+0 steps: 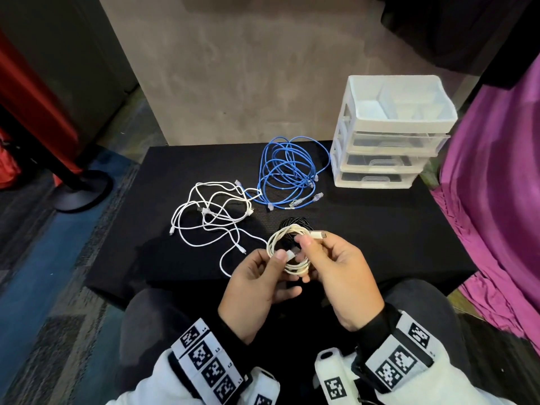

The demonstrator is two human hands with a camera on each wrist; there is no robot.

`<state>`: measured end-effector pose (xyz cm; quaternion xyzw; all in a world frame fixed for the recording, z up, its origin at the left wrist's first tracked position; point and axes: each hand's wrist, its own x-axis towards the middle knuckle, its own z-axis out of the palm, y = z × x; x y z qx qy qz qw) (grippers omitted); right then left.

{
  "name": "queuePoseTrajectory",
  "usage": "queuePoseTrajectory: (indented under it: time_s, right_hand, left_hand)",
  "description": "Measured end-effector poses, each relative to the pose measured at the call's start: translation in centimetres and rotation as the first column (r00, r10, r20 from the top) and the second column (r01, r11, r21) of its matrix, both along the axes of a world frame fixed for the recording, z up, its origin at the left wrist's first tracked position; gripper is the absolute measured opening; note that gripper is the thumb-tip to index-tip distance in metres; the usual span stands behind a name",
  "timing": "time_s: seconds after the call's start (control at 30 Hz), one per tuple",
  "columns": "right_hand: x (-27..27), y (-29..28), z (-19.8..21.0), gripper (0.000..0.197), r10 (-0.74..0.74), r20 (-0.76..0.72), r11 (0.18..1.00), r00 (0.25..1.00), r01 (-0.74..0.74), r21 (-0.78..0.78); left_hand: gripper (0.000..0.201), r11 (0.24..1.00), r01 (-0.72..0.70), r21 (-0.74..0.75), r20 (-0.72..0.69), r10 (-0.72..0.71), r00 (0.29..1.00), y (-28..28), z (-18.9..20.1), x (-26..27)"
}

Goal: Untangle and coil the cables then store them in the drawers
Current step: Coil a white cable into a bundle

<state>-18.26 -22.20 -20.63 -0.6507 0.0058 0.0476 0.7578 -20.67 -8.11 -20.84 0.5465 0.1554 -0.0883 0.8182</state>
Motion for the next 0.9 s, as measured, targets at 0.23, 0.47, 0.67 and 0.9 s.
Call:
queuePoseTrajectory:
  time_s: [0.23,0.47,0.67,0.9]
  right_hand:
    - [0.0,-0.4,-0.2,0.013,0.052,0.078,0.994,0.996,-0.044,-0.096]
    - [0.6,-1.2,-0.3,0.016,0.257,0.068,0.948,0.964,-0.238,-0.210]
    - [1.1,-1.5,-1.6,0.032,0.211,-0.015,0.977,0.977,-0.211,0.038]
    - [1.1,-1.8,-2.4,0.017,0.161,-0.067,0.986,0.985,-0.158,0.055]
  left_hand:
    - [0.022,0.992,0.023,0.123,-0.057,-0.016,0.998,0.5,-0.5,0.5]
    - [0.018,0.947,0.314,0.070,-0.140,-0.302,0.943,1.9,0.2,0.9]
    - [0.025,0.986,0.166,-0.025,-0.087,-0.167,0.982,2.0,0.1,0.7]
    - [0.026,0.998,0.054,-0.044,-0.072,-0.057,0.996,0.8,-1.1,0.1]
